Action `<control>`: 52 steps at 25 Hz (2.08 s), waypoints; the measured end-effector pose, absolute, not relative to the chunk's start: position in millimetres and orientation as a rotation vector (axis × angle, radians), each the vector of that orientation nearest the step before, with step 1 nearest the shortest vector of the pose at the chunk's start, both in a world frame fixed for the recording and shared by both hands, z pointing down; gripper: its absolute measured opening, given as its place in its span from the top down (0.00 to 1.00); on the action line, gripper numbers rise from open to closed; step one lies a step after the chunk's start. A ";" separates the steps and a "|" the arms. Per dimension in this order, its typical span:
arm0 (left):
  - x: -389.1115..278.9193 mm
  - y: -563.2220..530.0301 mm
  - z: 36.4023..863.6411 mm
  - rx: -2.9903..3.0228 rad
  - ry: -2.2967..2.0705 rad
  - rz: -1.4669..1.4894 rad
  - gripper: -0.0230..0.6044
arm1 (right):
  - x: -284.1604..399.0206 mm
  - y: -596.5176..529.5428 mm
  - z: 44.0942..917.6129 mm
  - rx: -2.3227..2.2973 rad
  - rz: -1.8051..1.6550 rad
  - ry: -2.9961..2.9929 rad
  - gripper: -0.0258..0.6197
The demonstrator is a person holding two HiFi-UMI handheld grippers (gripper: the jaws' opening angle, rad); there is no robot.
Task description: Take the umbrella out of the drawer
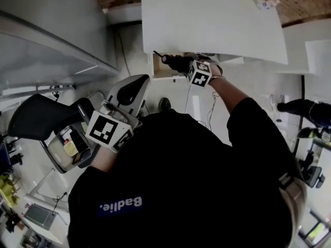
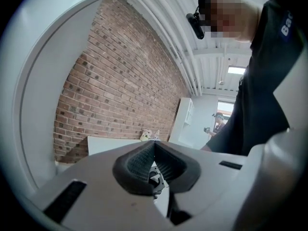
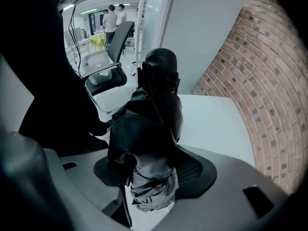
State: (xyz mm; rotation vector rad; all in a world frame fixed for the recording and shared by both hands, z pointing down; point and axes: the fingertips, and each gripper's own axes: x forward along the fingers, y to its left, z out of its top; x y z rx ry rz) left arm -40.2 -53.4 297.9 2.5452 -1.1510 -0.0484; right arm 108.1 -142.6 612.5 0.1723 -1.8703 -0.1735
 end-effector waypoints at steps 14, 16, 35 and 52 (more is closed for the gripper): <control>-46.8 -46.7 293.5 2.516 -1.254 -0.051 0.96 | 124.3 -248.4 587.8 0.256 -0.347 -1.659 0.55; -48.0 -43.6 295.8 2.499 -1.277 -0.041 0.96 | 125.2 -258.5 600.9 0.247 -0.334 -1.627 0.55; -55.1 -23.1 307.2 2.351 -1.495 0.038 0.96 | 113.5 -291.4 664.4 0.148 -0.361 -1.548 0.54; -24.9 -35.1 293.6 2.495 -1.318 0.022 0.96 | 113.8 -261.1 575.0 0.360 -0.371 -1.804 0.53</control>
